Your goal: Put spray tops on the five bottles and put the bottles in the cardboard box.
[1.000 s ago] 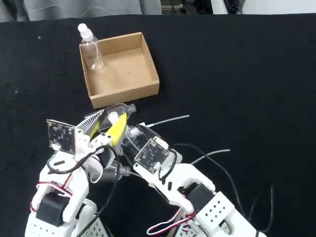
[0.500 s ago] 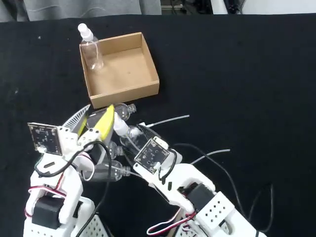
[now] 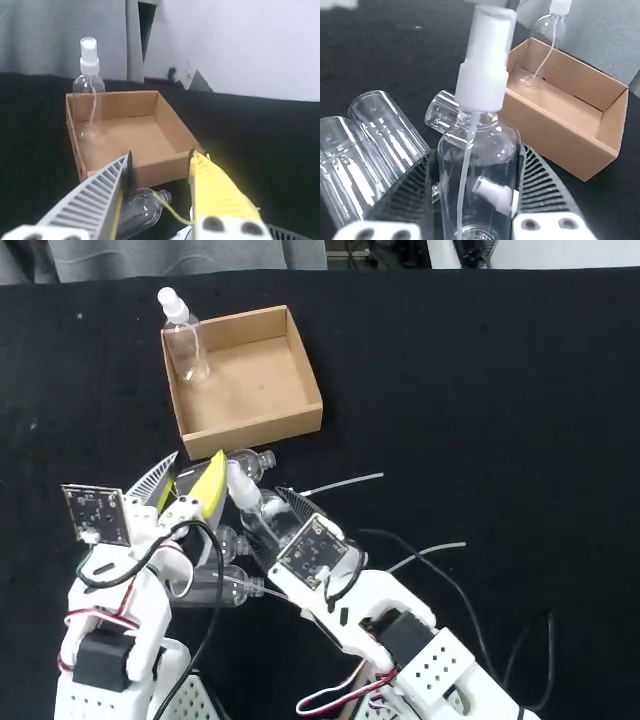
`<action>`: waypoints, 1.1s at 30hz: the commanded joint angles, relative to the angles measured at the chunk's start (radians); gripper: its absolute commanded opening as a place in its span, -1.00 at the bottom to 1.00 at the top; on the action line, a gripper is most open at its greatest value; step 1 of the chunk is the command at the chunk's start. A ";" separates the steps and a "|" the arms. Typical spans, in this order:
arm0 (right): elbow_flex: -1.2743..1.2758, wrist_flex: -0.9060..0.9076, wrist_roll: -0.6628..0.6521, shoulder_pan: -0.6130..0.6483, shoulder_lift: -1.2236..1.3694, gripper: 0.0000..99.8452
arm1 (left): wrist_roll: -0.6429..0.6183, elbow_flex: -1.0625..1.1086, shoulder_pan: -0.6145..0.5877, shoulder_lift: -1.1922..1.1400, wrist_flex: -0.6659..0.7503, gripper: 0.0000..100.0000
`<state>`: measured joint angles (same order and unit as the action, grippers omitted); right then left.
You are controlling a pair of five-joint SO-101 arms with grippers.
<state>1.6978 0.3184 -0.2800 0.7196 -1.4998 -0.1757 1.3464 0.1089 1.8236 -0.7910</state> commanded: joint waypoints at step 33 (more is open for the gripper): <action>-0.047 -0.075 0.127 -0.040 -0.019 -0.82 | -0.008 -0.007 -0.022 0.000 0.028 -0.65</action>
<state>1.6978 0.2739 -0.1695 0.6506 -1.4998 -0.1757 1.3510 0.0859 1.8144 -0.7864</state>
